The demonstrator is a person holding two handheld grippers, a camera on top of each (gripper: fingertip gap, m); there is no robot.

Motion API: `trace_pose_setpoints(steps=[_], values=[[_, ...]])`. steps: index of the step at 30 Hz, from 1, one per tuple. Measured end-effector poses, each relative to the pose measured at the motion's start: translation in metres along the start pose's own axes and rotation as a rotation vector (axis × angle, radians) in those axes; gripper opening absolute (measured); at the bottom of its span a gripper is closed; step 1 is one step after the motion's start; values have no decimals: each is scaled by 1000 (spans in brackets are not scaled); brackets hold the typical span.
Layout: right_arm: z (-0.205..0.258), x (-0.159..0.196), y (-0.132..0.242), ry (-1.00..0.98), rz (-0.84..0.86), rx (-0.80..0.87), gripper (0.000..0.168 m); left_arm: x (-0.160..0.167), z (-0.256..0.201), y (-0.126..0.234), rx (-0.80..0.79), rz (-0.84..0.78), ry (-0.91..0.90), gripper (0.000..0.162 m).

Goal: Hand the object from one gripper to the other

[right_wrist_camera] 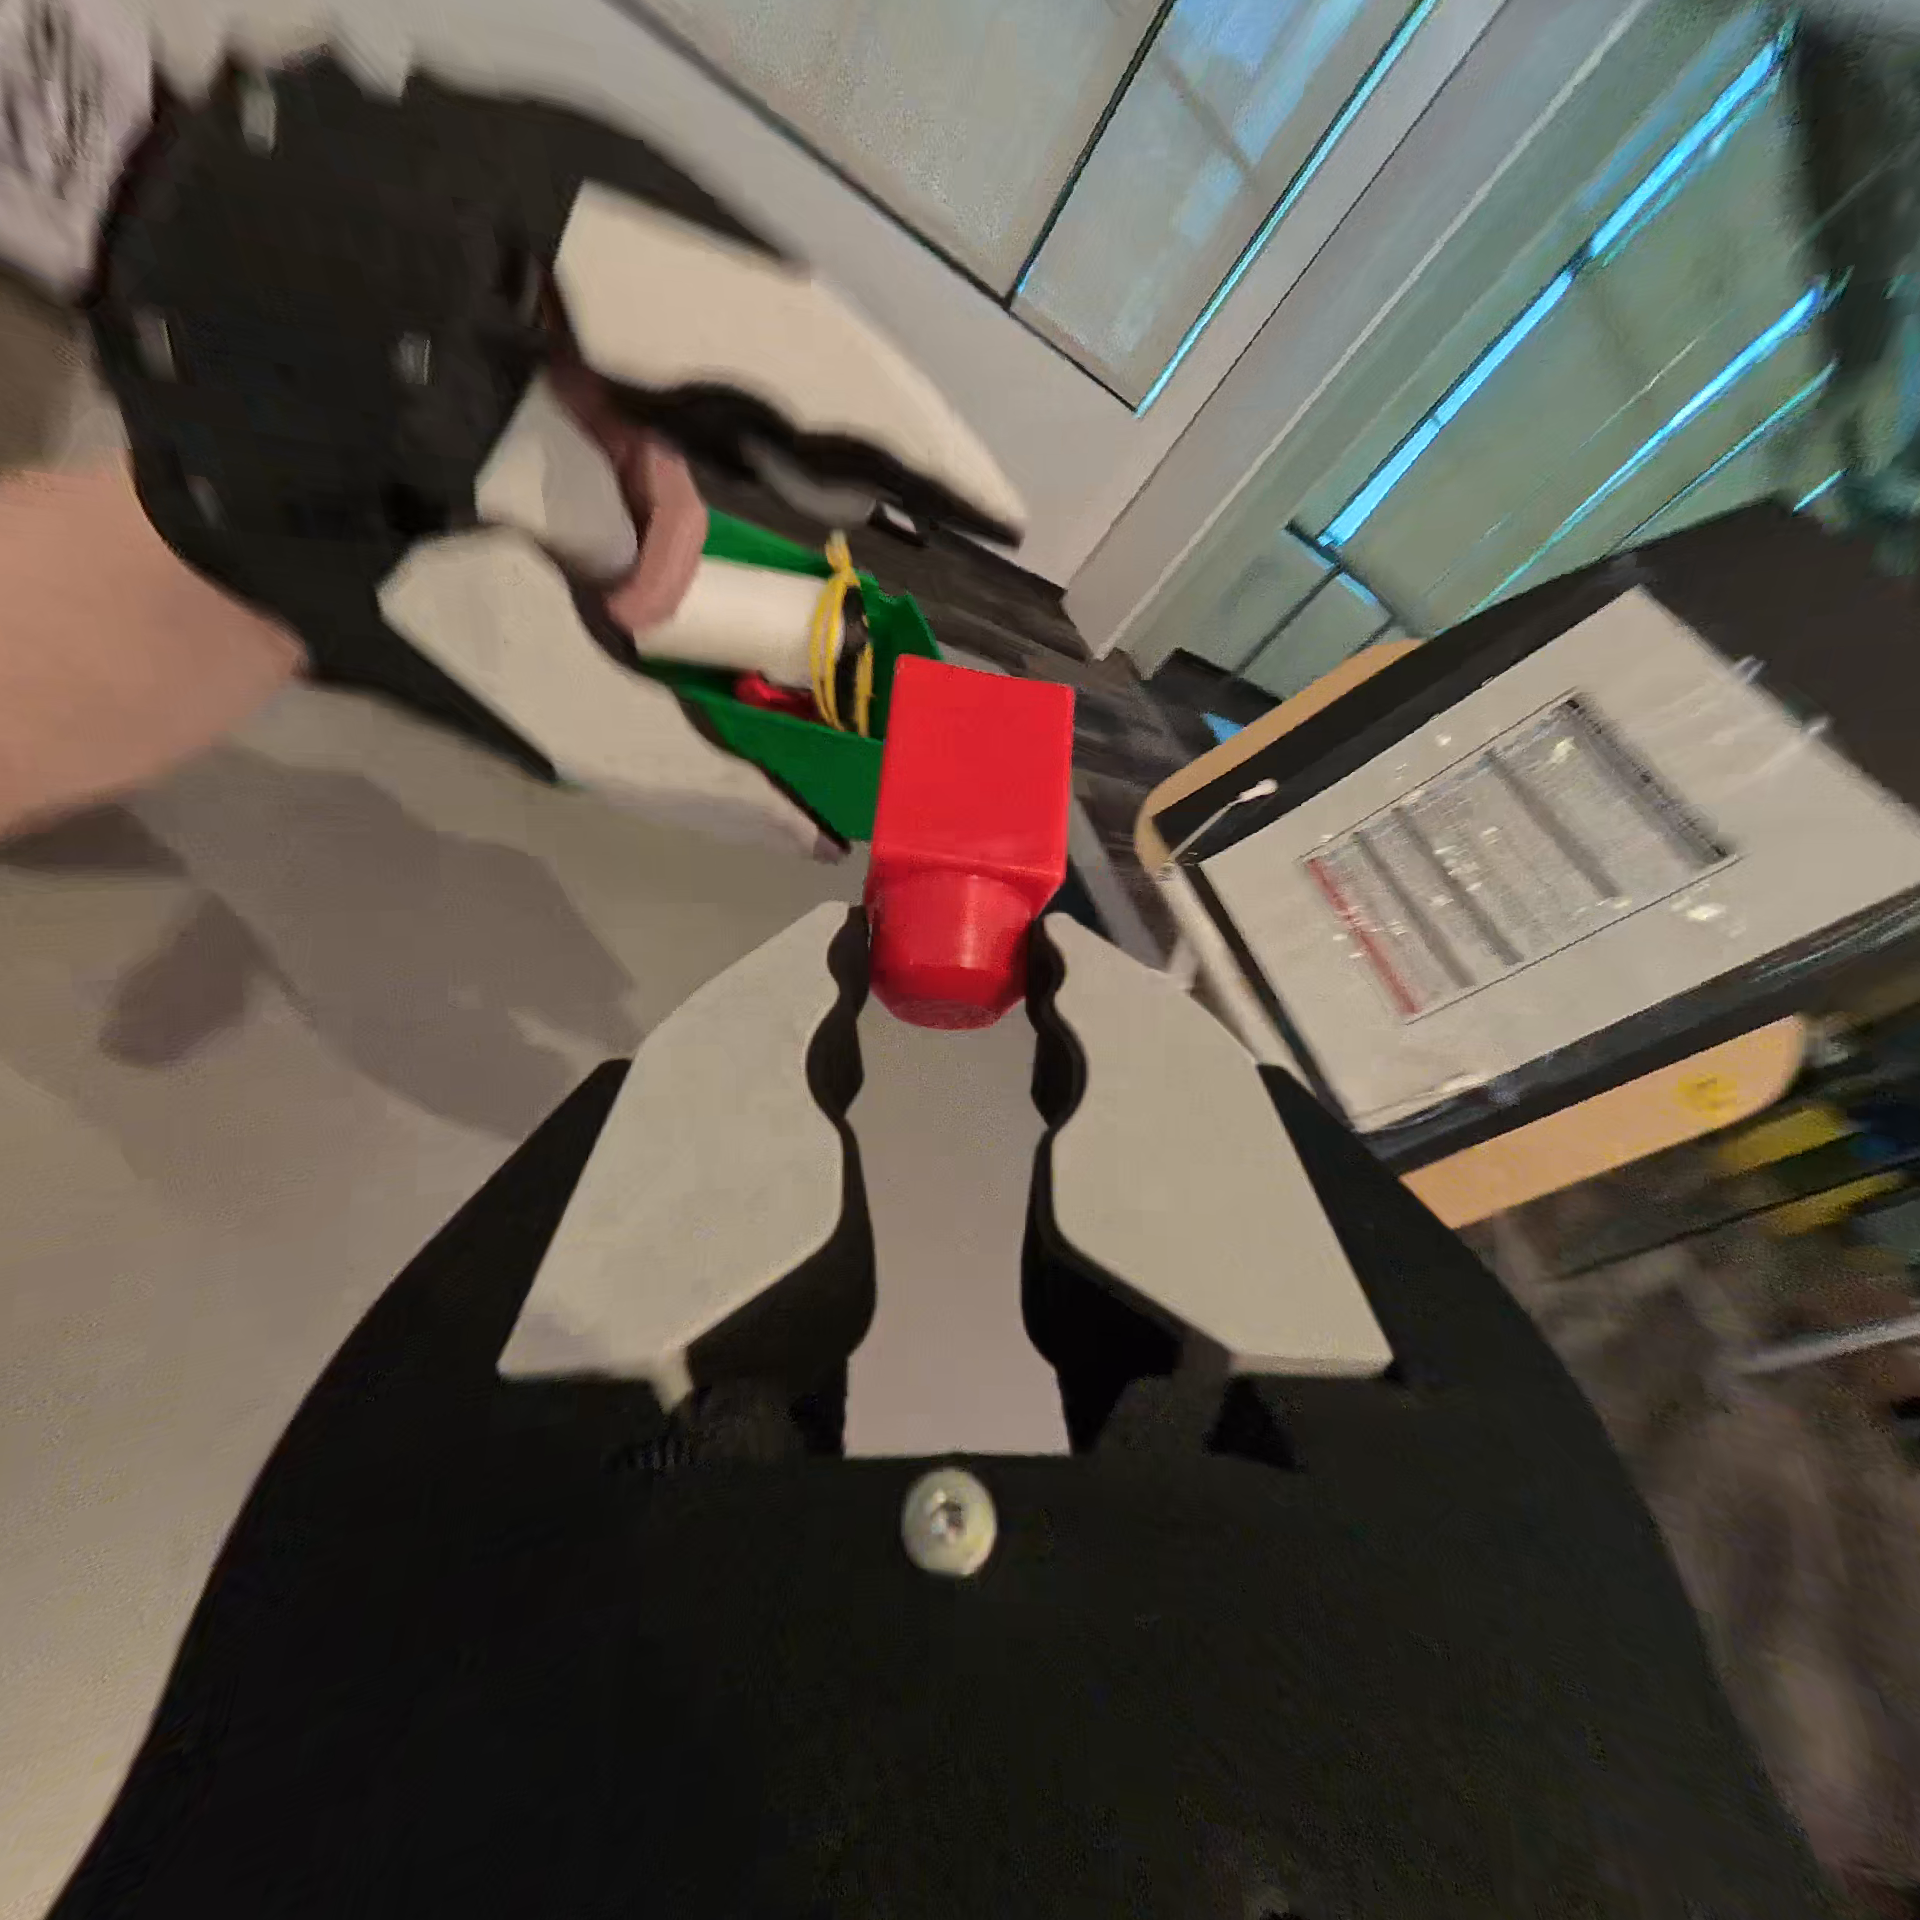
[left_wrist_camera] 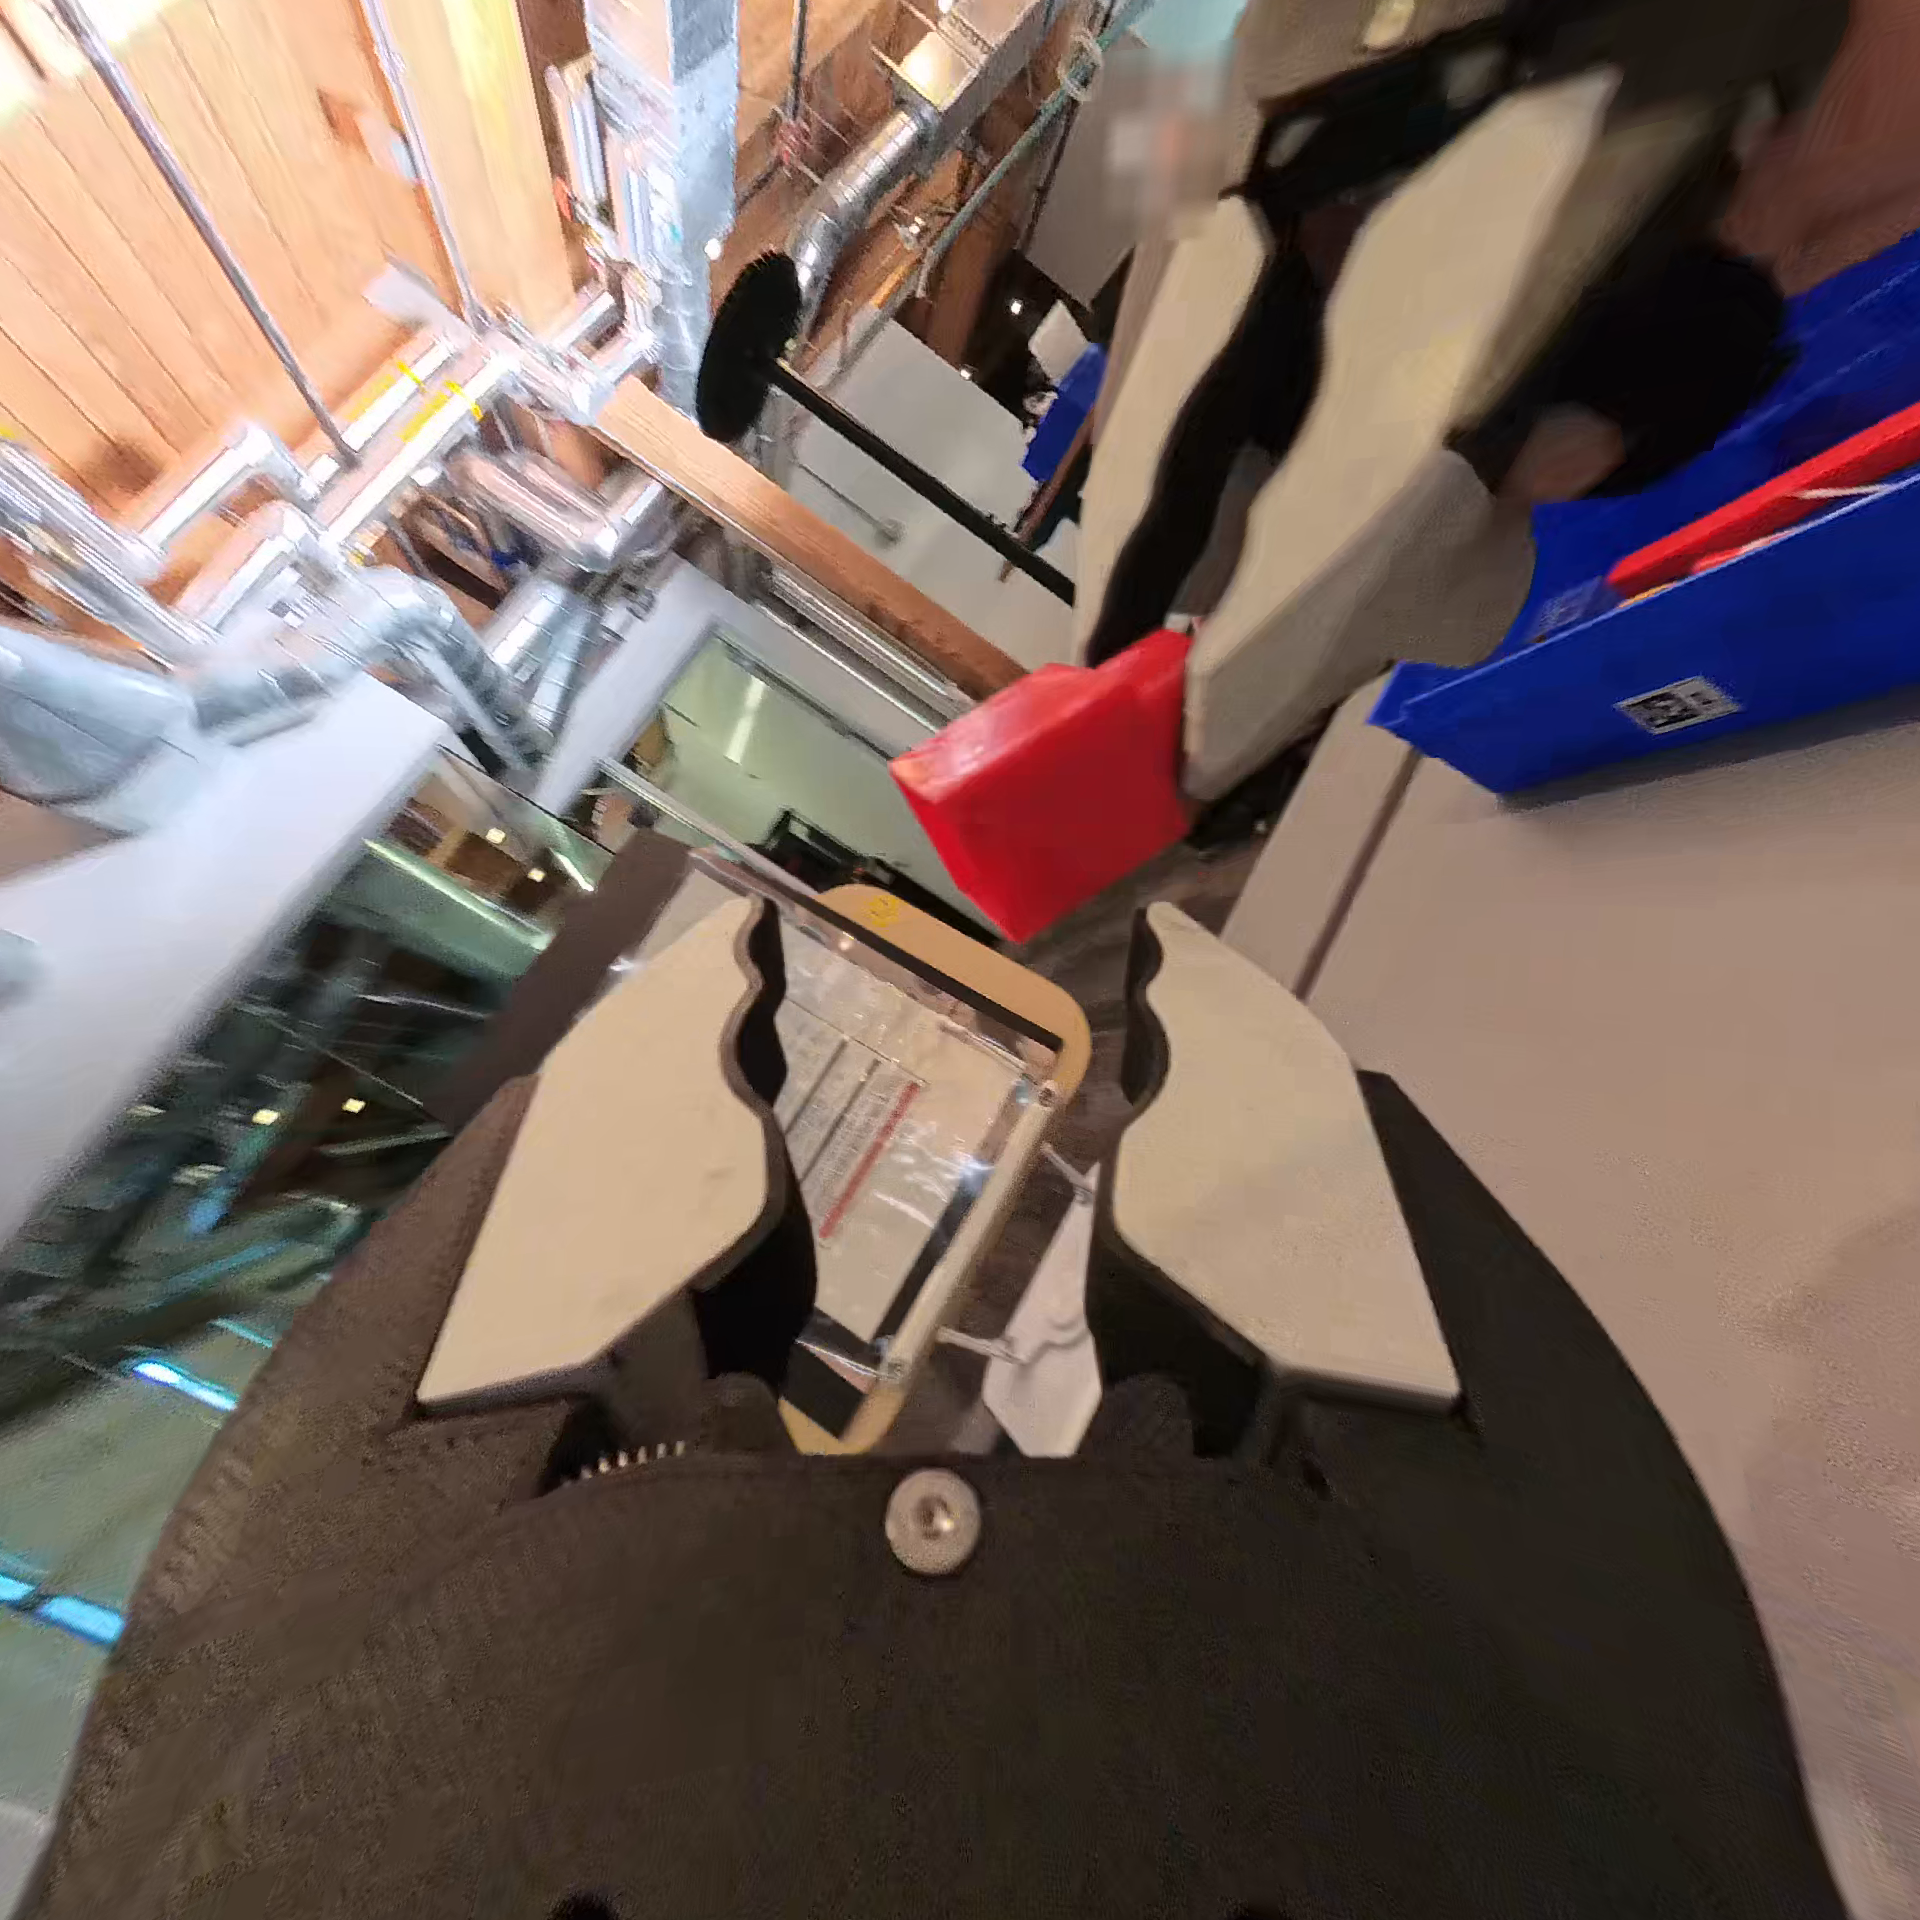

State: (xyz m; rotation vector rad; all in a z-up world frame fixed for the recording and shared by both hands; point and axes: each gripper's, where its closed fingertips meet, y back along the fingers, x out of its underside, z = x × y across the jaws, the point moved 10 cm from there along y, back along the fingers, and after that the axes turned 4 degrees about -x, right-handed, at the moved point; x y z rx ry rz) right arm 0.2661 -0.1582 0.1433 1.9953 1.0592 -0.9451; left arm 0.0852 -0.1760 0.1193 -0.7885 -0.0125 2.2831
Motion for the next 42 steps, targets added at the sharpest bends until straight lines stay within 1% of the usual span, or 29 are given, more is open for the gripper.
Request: trace_pose_setpoints(steps=[3,5,6,8,11,13,14,15,16,18,20,22,24,26,28,31,32,33,34,36,40,41,42], values=[[-3,-3,2,-200,-79,-111,29,-2,-11,-6,-80,-18,-95,61],[-3,-3,-1,-310,-99,-212,30,-3,-18,-9,-155,-15,-205,67],[-3,-1,-2,-356,-93,-257,29,-3,-20,-10,-186,-16,-251,71],[-6,4,-5,-424,-41,-311,29,-4,-26,-10,-179,-38,-303,75],[-7,14,-7,-447,56,-365,30,-5,-37,-5,-95,-113,-379,72],[-6,18,-8,-452,98,-394,30,-3,-47,-4,-61,-140,-468,63],[-5,19,-8,-447,119,-392,30,-1,-52,-5,-52,-142,-503,59],[-5,20,-9,-434,138,-380,30,1,-56,-7,-35,-129,-527,50],[-5,21,-9,-414,157,-363,30,2,-59,-9,-27,-112,-539,47],[-6,23,-11,-360,158,-324,30,3,-59,-13,-44,-71,-529,46],[-7,20,-8,-311,99,-297,32,1,-51,-14,-67,-62,-434,44],[-8,15,-3,-274,26,-250,50,-6,-36,-8,-122,-123,-284,43],[-10,8,4,-210,-60,-193,61,-14,-18,-1,-144,-168,-65,43],[-10,1,10,-73,-176,-103,72,-19,-1,4,-110,-194,210,42],[-7,-4,13,108,-266,54,78,-20,14,7,5,-220,543,42],[4,-6,7,386,-305,237,78,-10,27,5,232,-260,1072,42],[9,-6,2,464,-297,276,78,-5,28,2,303,-248,1204,42],[13,-5,-3,528,-285,305,78,1,28,-2,361,-235,1300,42],[17,-5,-8,581,-270,328,78,5,26,-5,407,-226,1357,42],[22,-2,-19,653,-237,354,79,11,22,-11,438,-179,1382,42],[26,2,-30,705,-198,350,78,9,9,-18,530,-54,1272,42],[27,3,-31,719,-176,330,72,8,7,-18,540,-39,1256,42],[27,4,-31,723,-162,316,71,9,6,-19,543,-31,1254,41]])
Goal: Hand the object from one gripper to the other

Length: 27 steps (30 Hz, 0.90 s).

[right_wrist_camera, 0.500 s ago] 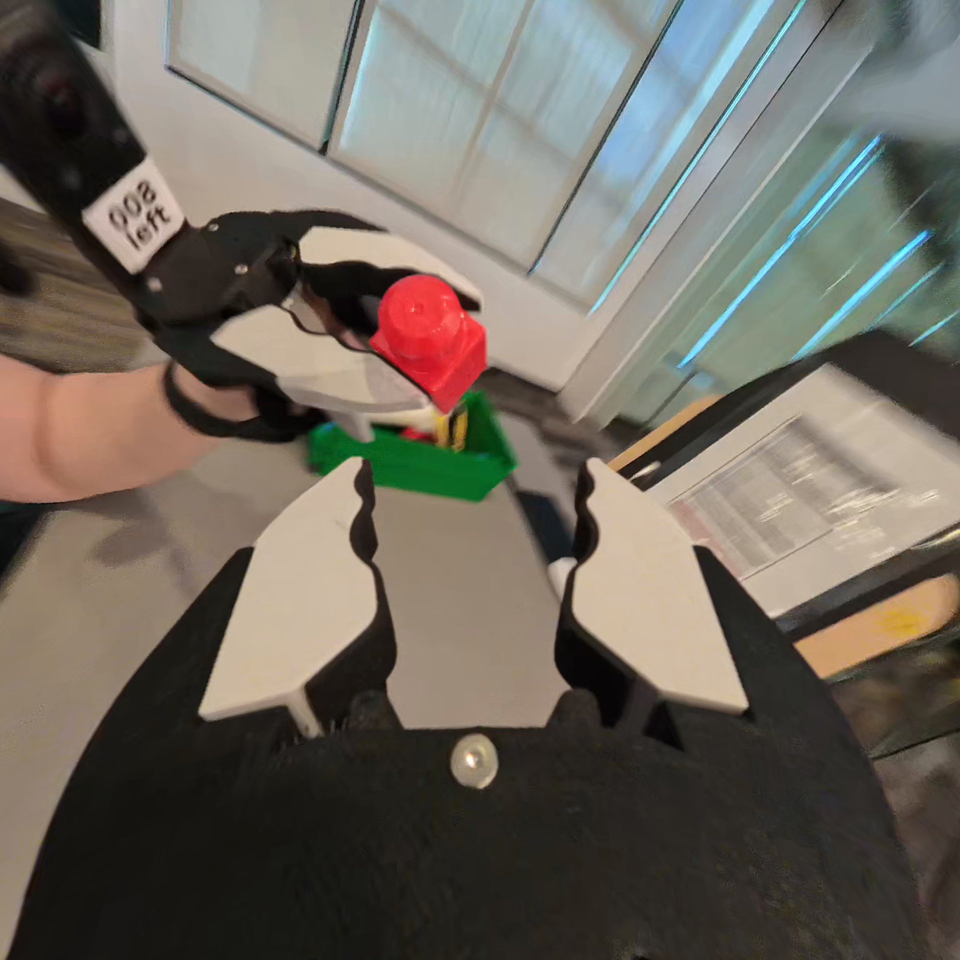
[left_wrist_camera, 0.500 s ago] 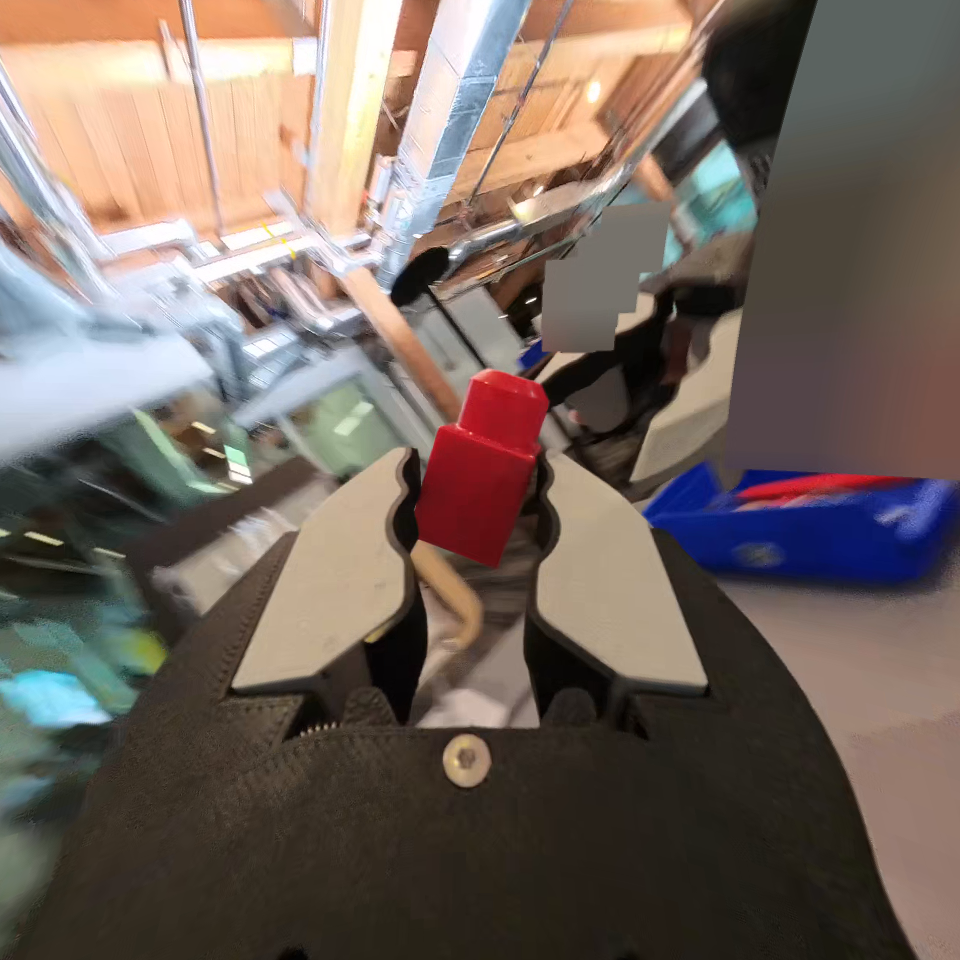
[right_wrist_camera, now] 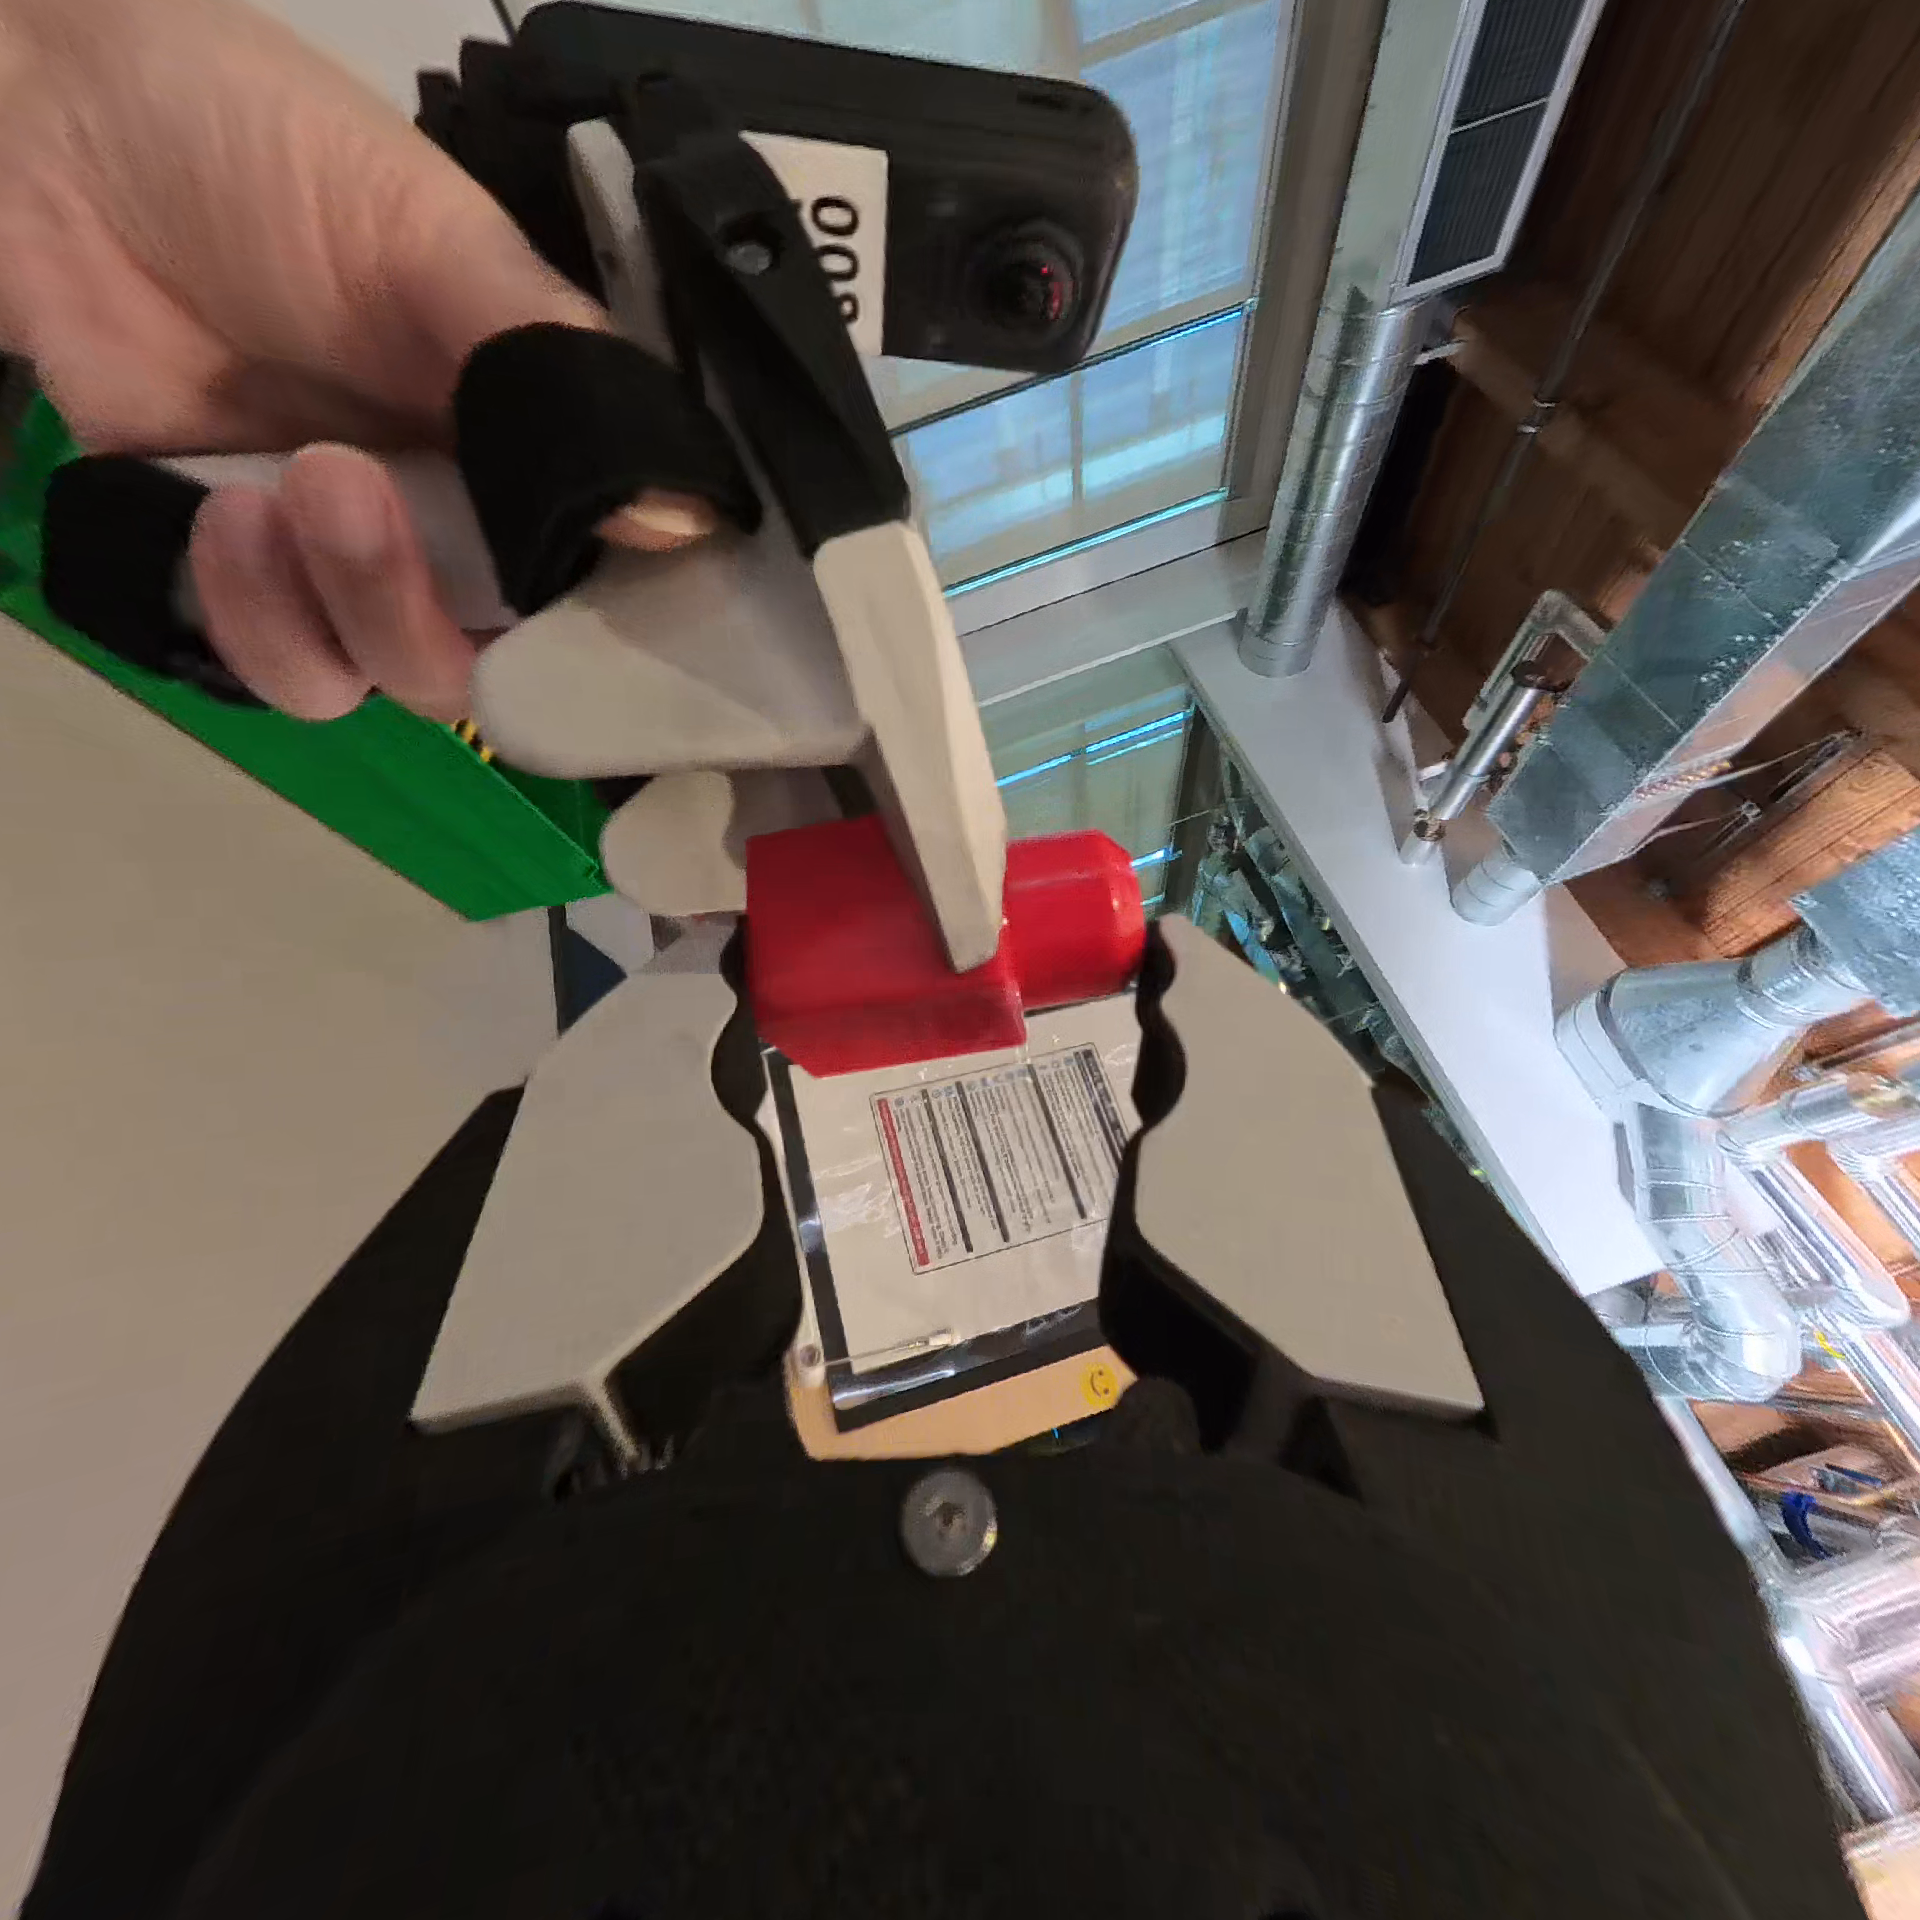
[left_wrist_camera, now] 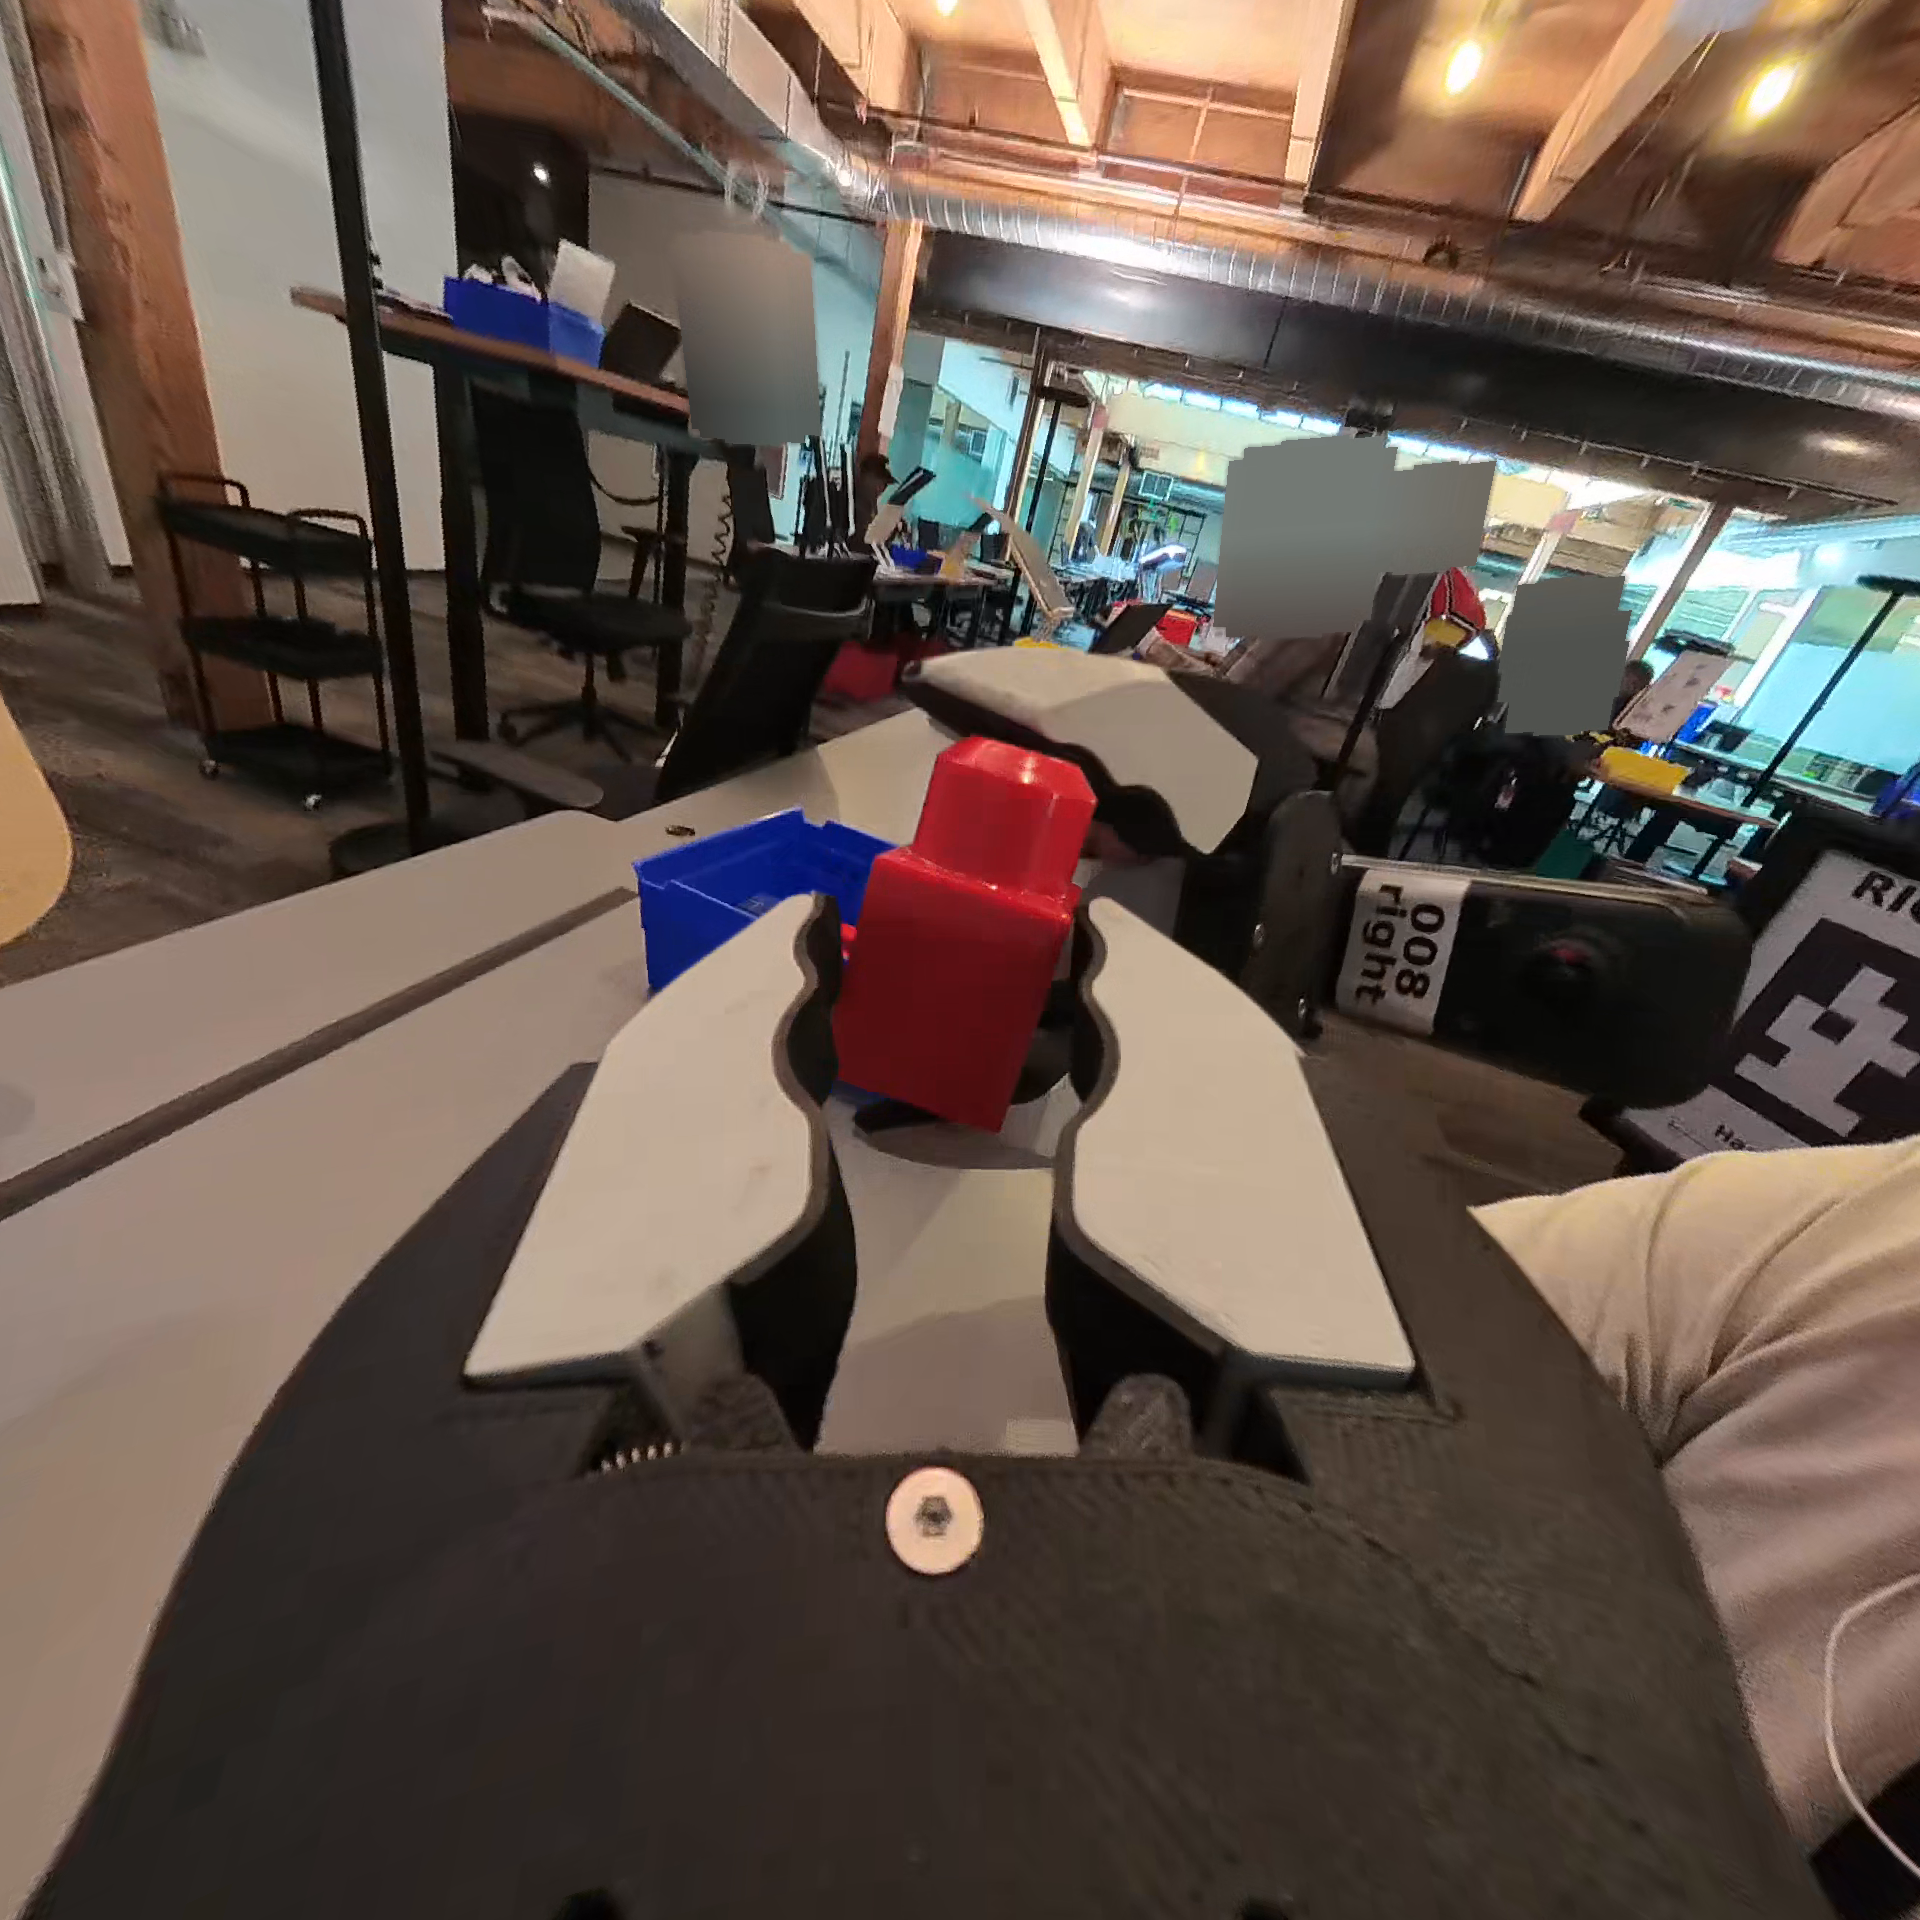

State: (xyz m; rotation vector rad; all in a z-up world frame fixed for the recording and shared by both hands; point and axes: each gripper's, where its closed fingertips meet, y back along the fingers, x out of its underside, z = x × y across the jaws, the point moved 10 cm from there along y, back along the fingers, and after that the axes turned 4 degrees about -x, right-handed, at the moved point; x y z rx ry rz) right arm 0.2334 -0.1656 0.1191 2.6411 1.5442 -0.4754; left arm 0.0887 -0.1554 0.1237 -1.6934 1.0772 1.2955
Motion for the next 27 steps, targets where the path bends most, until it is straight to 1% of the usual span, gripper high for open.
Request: trace_pose_setpoints(steps=[2,3,4,5,6,8,9,11,13,15,17,18,19,21,23,25,27], values=[[-2,1,2,-44,3,-41,70,0,0,0,22,14,5,40],[-5,1,4,-80,13,-48,70,-1,1,0,31,3,6,48],[-10,4,6,-109,34,-34,70,-3,1,2,23,-12,7,61],[-17,9,10,-130,66,-3,70,-6,3,4,5,-22,0,67],[-26,16,17,-151,113,47,70,-9,4,8,-18,-34,-12,70],[-51,42,43,-220,255,182,70,-16,7,18,-54,-73,-37,68],[-64,61,62,-296,346,236,70,-20,7,23,-70,-92,-47,65],[-80,110,108,-542,559,297,70,-25,8,33,-100,-116,-70,61],[-78,166,159,-788,810,351,70,-29,8,39,-128,-119,-103,56],[-52,220,203,-1019,1075,302,70,-29,9,41,-149,-100,-130,56],[-17,265,238,-1191,1336,225,71,-27,12,38,-180,-64,-141,55],[-1,282,250,-1251,1412,198,71,-25,15,36,-209,-40,-151,55],[12,295,258,-1309,1423,175,71,-22,19,33,-256,-13,-168,55],[30,312,262,-1402,1363,169,72,-15,30,24,-390,54,-242,54],[34,323,259,-1429,1335,228,71,-6,43,15,-533,135,-306,54],[35,333,248,-1476,1298,288,71,6,58,5,-669,220,-356,51],[39,341,233,-1530,1297,295,71,17,73,-4,-831,325,-403,37]])
